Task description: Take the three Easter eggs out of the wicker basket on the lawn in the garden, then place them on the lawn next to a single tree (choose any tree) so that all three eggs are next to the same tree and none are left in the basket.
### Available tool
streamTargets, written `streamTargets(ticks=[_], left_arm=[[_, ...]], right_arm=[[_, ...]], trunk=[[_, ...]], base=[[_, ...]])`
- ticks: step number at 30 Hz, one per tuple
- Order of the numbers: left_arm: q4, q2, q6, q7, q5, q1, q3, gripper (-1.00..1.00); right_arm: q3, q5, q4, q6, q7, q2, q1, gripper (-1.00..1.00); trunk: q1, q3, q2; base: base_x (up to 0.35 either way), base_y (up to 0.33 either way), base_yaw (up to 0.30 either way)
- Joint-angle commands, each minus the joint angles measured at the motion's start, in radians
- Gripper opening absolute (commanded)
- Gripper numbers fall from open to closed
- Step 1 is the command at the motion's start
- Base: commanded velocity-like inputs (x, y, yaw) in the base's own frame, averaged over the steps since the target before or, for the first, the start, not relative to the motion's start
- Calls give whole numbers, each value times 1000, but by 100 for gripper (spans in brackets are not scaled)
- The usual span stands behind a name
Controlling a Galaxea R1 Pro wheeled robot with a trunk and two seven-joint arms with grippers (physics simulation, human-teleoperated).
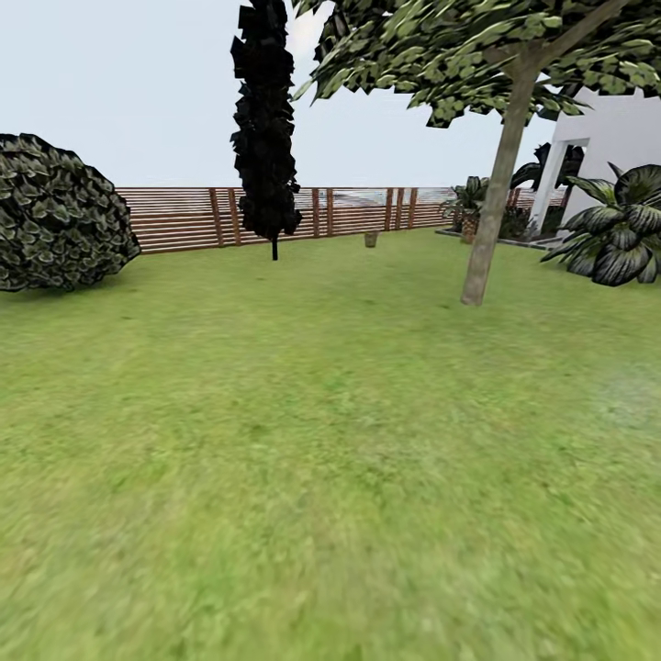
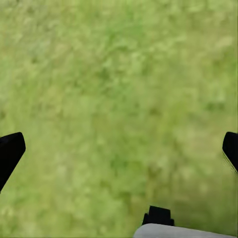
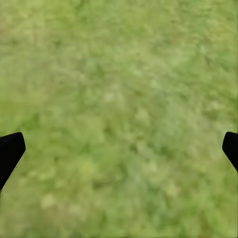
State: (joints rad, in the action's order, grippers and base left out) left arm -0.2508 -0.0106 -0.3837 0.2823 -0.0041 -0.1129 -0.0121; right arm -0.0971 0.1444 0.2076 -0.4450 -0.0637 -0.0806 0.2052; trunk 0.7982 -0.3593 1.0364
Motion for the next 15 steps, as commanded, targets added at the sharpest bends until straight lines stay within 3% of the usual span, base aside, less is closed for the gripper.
streamTargets(ticks=[1, 15], left_arm=[[1, 0, -3, 5, 0, -1, -2, 100], [1, -1, -3, 5, -1, -1, -3, 100]], right_arm=[[-9, 9, 0, -3, -3, 0, 1, 100], [-9, 9, 1, -3, -3, 1, 0, 100]], trunk=[[1, -1, 1], [1, -1, 1]], base=[[335, 0, 0], [335, 0, 0]])
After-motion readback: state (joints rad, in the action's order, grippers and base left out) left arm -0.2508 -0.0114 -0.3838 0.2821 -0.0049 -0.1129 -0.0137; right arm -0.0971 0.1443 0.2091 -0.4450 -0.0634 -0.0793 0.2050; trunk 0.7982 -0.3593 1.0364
